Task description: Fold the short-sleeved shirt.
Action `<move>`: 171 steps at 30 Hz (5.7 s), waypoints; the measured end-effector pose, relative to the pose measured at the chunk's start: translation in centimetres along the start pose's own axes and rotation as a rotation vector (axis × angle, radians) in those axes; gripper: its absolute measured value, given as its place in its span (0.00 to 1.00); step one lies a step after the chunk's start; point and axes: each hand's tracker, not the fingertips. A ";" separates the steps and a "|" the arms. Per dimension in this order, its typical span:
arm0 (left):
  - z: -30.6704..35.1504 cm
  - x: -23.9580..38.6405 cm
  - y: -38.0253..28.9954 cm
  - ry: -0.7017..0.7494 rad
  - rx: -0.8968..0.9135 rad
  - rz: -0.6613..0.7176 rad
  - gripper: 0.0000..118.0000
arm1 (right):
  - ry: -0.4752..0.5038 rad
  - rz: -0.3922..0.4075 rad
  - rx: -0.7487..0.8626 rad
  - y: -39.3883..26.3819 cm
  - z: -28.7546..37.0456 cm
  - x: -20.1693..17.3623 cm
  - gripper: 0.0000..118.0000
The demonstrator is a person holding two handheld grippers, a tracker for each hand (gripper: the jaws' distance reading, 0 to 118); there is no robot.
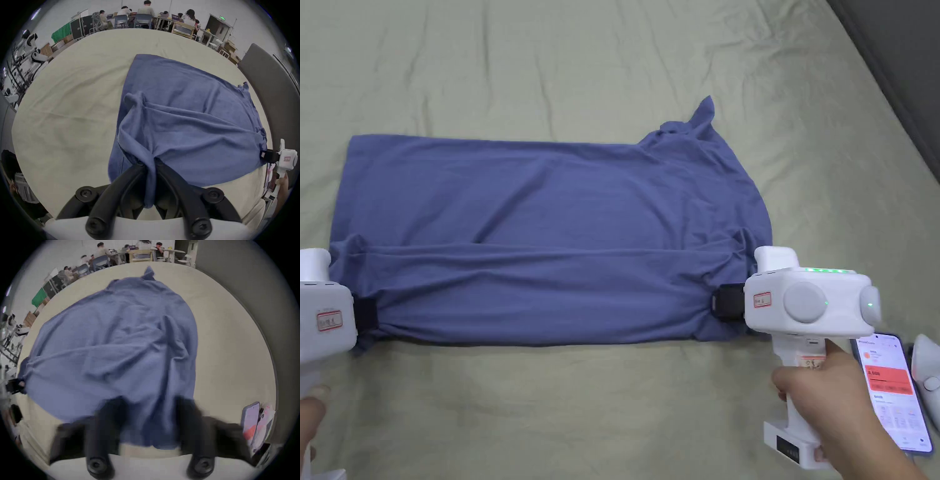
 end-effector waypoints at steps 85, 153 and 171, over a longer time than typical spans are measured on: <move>-2.3 0.9 15.8 -0.054 0.091 -0.093 0.01 | -0.049 -0.035 -0.116 16.9 -9.2 2.4 0.84; -0.9 -12.6 -2.6 -0.764 -0.257 0.201 1.00 | 0.471 0.136 0.027 -3.9 12.7 -10.5 0.04; 0.4 -13.2 -2.8 -0.594 -0.166 0.197 0.96 | 0.415 0.133 0.045 -5.0 16.3 -10.3 0.04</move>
